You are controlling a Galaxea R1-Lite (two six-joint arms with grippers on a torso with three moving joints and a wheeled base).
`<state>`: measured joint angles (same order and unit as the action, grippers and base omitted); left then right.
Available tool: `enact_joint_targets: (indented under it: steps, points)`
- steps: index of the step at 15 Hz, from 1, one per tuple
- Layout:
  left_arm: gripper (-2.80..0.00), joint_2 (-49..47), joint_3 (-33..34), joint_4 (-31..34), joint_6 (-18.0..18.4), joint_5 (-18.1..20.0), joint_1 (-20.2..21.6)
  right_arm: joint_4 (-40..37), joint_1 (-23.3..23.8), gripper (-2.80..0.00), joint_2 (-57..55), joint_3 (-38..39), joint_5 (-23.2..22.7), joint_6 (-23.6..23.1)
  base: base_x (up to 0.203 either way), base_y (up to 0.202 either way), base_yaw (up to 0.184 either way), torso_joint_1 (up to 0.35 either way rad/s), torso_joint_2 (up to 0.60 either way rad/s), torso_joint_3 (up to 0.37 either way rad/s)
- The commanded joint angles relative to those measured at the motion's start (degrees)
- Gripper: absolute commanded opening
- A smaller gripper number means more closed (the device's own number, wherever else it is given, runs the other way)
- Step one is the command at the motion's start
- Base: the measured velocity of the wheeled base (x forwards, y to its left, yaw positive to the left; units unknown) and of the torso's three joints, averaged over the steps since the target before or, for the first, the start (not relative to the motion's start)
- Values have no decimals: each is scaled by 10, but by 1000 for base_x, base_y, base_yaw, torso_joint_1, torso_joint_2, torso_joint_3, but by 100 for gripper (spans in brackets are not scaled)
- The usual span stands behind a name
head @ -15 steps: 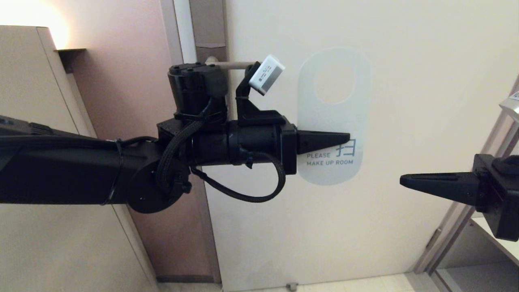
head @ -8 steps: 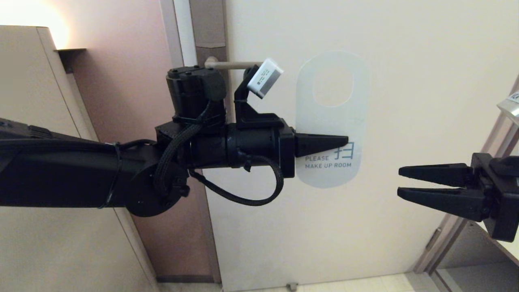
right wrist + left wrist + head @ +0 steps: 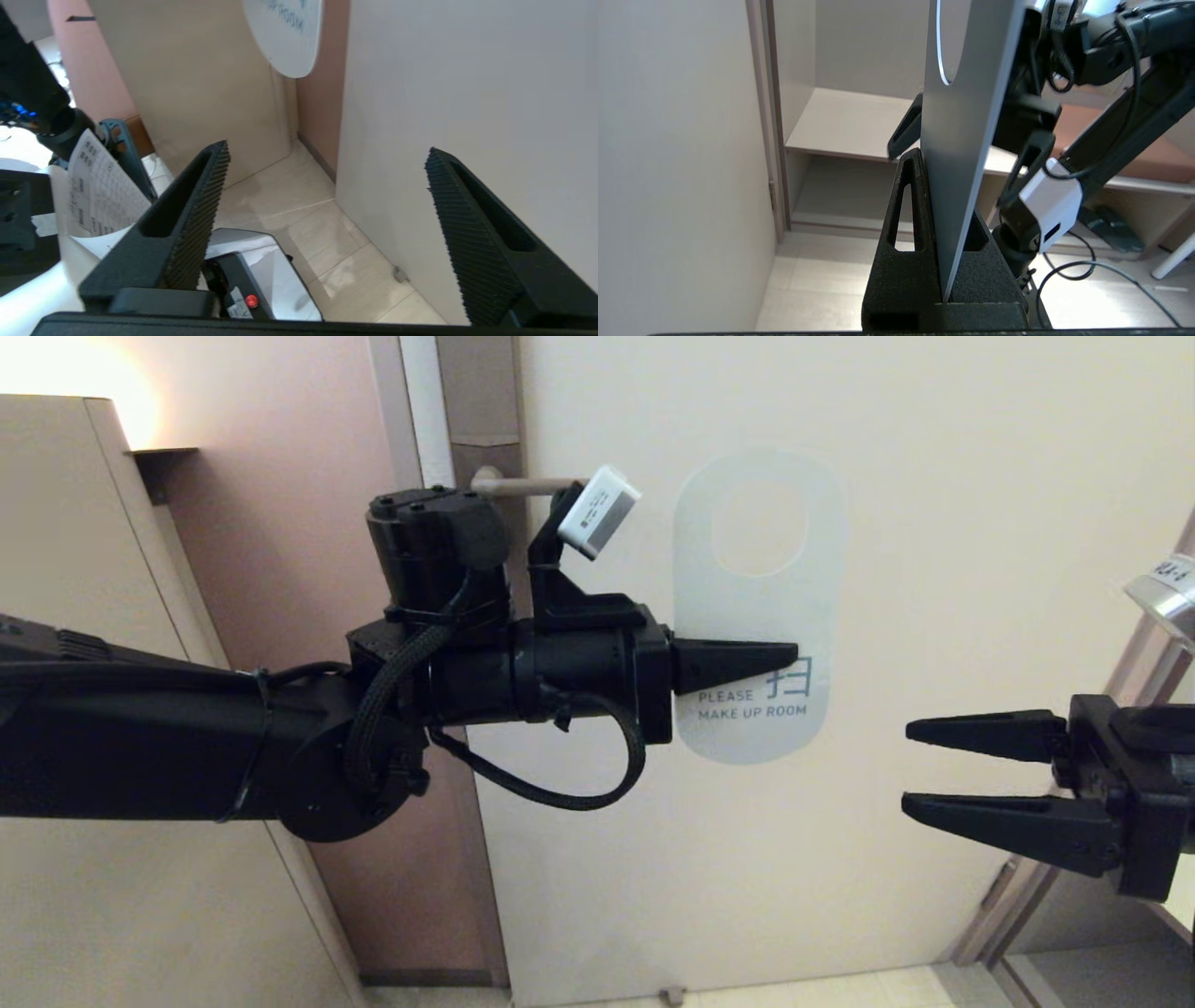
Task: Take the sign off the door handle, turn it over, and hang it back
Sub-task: Hand it to the other hand
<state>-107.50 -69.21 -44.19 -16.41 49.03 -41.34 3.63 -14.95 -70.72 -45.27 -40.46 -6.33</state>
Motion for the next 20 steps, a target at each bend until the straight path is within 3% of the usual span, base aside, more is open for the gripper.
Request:
enact_joint_targets:
  steps: [1, 6, 12, 20]
  points:
    - [-280, 1, 1, -8, -7, 3, 1, 1, -16, 0, -14, -5, -2, 0, 0, 0, 0, 0, 0, 0]
    - [-280, -2, 3, -33, -24, 3, 0, 6, -45, 0, -51, -39, -3, -1, 0, 0, 0, 0, 0, 0]
    - [-280, 0, 23, -54, -26, 2, 2, 79, -63, 0, -92, -37, -3, 2, 0, 0, 0, 0, 0, 0]
    - [-280, -12, 47, -163, -106, -1, 6, 120, -110, 0, -109, -55, -5, 2, 0, 0, 0, 0, 0, 0]
